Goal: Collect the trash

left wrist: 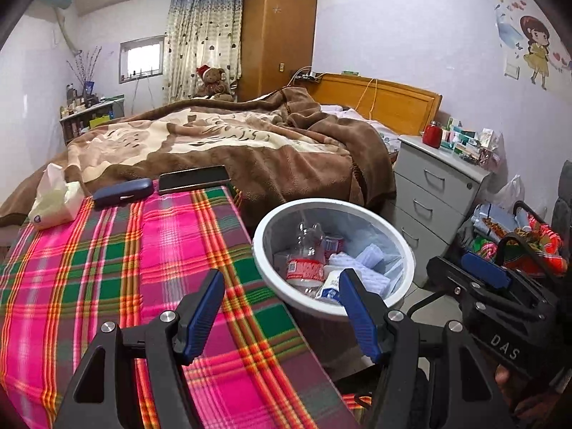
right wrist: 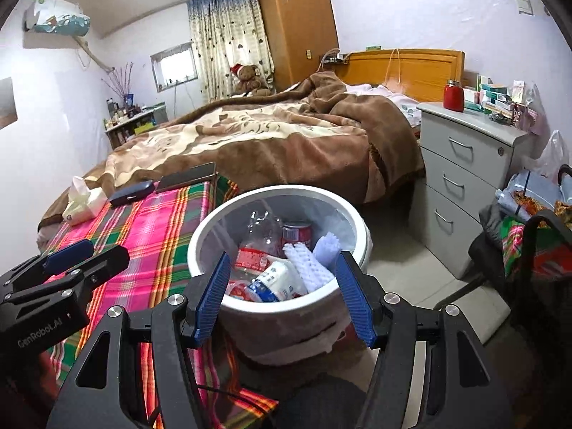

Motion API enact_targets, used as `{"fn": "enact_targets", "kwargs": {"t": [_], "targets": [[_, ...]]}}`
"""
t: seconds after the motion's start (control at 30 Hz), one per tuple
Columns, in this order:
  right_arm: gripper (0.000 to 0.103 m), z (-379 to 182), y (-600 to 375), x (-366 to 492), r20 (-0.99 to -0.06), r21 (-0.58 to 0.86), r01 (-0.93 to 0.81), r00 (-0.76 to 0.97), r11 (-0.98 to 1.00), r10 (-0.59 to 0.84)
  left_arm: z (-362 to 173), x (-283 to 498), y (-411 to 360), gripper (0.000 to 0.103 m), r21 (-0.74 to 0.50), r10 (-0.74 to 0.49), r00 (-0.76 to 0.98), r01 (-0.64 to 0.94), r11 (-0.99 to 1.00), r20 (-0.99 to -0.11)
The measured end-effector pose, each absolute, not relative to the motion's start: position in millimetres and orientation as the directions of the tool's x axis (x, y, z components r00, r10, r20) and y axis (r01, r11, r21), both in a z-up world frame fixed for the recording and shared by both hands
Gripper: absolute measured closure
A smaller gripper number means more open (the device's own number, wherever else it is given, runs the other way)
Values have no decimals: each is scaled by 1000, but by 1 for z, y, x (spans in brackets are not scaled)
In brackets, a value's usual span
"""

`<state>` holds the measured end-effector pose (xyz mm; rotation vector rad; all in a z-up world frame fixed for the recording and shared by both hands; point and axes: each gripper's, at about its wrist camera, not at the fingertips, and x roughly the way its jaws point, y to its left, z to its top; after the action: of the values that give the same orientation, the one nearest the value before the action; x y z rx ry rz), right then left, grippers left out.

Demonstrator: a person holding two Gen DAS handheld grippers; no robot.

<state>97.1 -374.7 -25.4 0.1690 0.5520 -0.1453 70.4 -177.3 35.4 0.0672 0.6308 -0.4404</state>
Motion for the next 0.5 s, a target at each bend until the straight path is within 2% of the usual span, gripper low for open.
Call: {"fn": "enact_targets", "kwargs": {"t": [0.13,0.5], "targets": [[40,-29,-371,95,-526,125,177,846,976,-86,34,57,-178,37,7,-302,758,375,927,-578],[40,-30,-359,82,-516,115,169,852,979,-86,30,46,-163,37,-30,-307,755,356,934,-579]]}}
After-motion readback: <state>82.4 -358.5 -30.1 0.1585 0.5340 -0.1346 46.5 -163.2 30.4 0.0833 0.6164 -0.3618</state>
